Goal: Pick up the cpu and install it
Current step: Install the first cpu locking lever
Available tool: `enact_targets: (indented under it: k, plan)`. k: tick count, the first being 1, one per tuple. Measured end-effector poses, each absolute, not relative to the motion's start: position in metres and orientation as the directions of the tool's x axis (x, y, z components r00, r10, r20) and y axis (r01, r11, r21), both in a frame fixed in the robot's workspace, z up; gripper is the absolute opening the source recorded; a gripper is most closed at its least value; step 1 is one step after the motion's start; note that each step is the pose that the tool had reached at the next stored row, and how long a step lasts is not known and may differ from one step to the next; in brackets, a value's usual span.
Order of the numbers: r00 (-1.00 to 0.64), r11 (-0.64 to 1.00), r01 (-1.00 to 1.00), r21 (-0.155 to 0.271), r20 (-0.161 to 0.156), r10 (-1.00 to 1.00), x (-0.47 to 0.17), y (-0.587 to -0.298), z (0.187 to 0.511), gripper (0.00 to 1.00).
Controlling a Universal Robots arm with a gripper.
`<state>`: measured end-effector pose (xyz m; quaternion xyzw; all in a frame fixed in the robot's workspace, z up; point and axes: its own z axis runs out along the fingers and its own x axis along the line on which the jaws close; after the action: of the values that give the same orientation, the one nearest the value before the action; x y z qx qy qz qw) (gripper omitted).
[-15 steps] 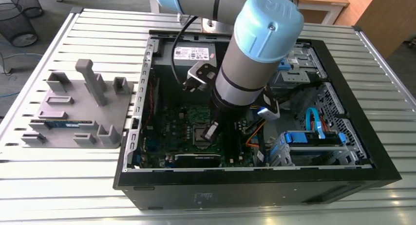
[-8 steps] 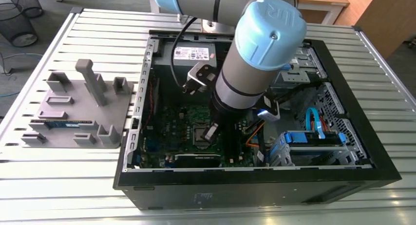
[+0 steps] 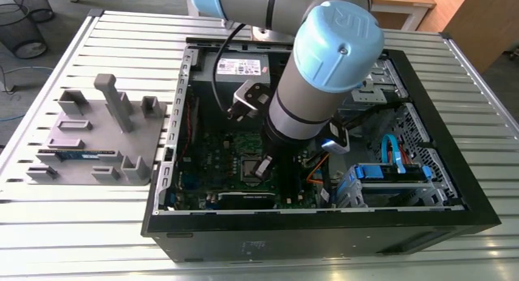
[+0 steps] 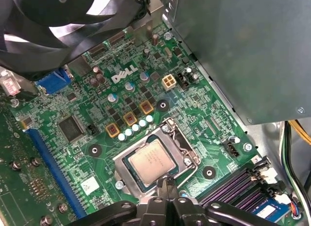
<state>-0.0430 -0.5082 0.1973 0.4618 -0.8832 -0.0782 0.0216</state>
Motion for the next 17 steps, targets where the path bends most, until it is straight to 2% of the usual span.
enact_targets:
  k: [17]
  plan:
    - [-0.572,0.56,-0.813,0.161,-0.039,-0.819,-0.0439,-0.5176,0.1974,0.11]
